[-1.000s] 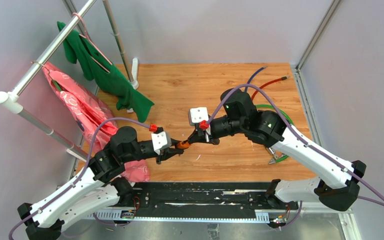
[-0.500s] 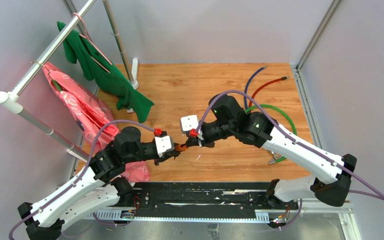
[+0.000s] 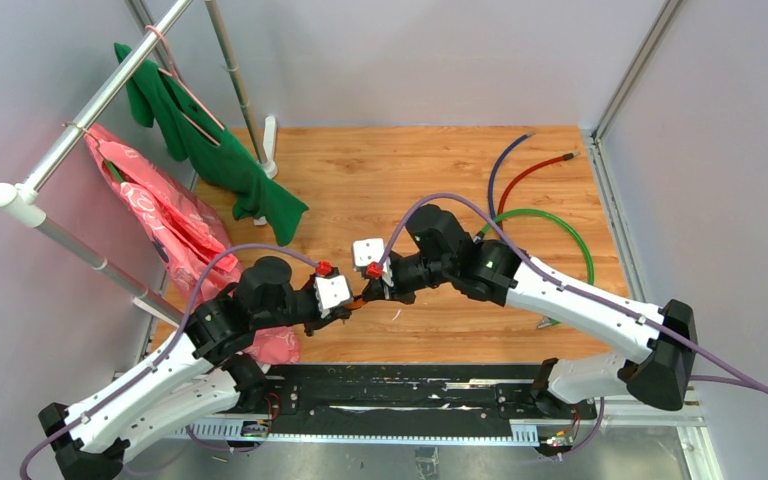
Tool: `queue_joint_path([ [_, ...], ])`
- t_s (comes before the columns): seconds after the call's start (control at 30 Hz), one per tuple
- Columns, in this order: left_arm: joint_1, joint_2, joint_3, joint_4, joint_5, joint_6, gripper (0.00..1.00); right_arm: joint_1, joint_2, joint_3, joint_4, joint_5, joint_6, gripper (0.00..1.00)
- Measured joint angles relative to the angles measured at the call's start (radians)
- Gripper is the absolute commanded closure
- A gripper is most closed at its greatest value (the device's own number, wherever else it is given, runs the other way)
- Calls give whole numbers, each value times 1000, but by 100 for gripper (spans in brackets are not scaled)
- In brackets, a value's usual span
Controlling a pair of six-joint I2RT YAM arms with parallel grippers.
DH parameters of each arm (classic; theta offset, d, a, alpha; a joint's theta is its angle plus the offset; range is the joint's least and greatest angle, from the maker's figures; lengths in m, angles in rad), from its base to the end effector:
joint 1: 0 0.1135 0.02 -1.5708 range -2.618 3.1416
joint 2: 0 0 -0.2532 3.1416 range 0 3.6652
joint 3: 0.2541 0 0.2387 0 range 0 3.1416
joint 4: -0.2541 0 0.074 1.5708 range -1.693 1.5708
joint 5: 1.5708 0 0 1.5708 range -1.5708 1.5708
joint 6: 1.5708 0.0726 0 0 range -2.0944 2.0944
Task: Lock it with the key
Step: Lock the lock.
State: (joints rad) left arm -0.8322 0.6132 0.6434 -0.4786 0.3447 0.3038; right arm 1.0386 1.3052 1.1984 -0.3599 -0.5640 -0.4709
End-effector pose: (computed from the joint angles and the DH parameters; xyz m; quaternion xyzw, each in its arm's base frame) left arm 0.0965 -0.1424 0.2645 0.5256 0.6540 -0.2771 0.4682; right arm 0.1241 0.2873 0.3320 -0.6666 0.4958 0.3685 0.4172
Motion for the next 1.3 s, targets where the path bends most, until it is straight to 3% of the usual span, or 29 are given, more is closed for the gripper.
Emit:
queue_joint_path([
  [0.8, 5, 2, -6, -277, -100, -2, 100, 1, 140, -206, 394, -96, 226, 100],
  [1.3, 13, -21, -36, -220, -90, -71, 100, 1, 93, -280, 528, -85, 296, 100],
])
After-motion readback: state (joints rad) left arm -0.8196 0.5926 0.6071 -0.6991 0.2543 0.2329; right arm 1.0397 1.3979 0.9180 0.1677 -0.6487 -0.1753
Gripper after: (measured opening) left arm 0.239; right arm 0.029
